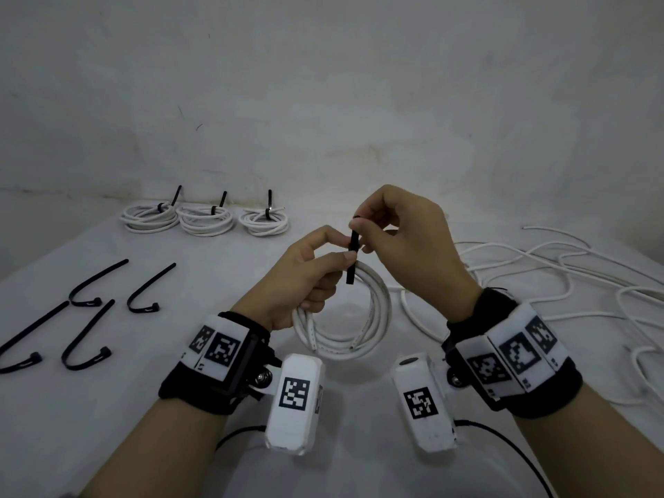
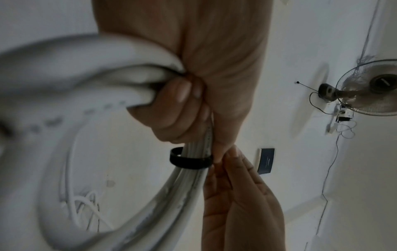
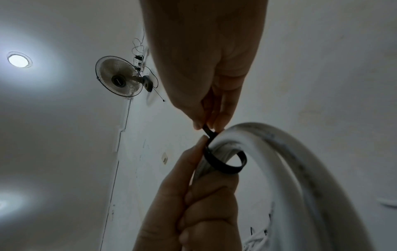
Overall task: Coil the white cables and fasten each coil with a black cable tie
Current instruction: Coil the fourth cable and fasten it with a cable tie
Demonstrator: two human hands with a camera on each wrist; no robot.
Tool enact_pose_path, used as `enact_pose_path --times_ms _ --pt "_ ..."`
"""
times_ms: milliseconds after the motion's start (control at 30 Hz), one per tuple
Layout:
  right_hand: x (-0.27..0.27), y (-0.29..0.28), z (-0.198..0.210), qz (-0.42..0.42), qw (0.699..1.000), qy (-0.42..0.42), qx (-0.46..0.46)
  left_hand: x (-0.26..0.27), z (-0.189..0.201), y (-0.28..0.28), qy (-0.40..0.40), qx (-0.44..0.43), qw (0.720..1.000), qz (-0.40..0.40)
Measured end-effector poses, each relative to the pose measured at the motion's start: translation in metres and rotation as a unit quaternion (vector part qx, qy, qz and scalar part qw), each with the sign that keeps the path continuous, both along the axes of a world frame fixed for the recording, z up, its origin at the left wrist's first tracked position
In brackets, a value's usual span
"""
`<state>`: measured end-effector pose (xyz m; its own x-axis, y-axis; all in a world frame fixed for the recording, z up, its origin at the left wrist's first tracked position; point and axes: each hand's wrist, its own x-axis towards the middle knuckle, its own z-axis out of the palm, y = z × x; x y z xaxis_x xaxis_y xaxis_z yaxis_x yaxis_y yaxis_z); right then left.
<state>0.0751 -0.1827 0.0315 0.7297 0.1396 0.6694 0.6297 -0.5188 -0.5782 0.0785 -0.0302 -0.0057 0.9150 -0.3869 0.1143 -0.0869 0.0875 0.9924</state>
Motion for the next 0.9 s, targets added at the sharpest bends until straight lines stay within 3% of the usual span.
enact_pose_path --times_ms 133,367,600,900 --pt "0.005 -0.002 0.006 -0.016 0.998 -0.014 0.059 -0.001 0.003 0.0 0.002 -0.003 1.0 -0.003" --pt "0.01 0.005 -0.011 0.01 0.999 0.029 0.014 0.004 -0.004 0.002 0.009 -0.005 0.998 0.056" --pt "0.008 0.004 -0.014 -0.011 0.999 -0.003 0.032 0.003 -0.003 0.001 -0.024 0.027 0.998 0.049" --pt "0.024 0.006 -0.014 -0.03 0.992 0.038 0.112 0.006 -0.005 0.002 -0.013 0.009 0.998 0.055"
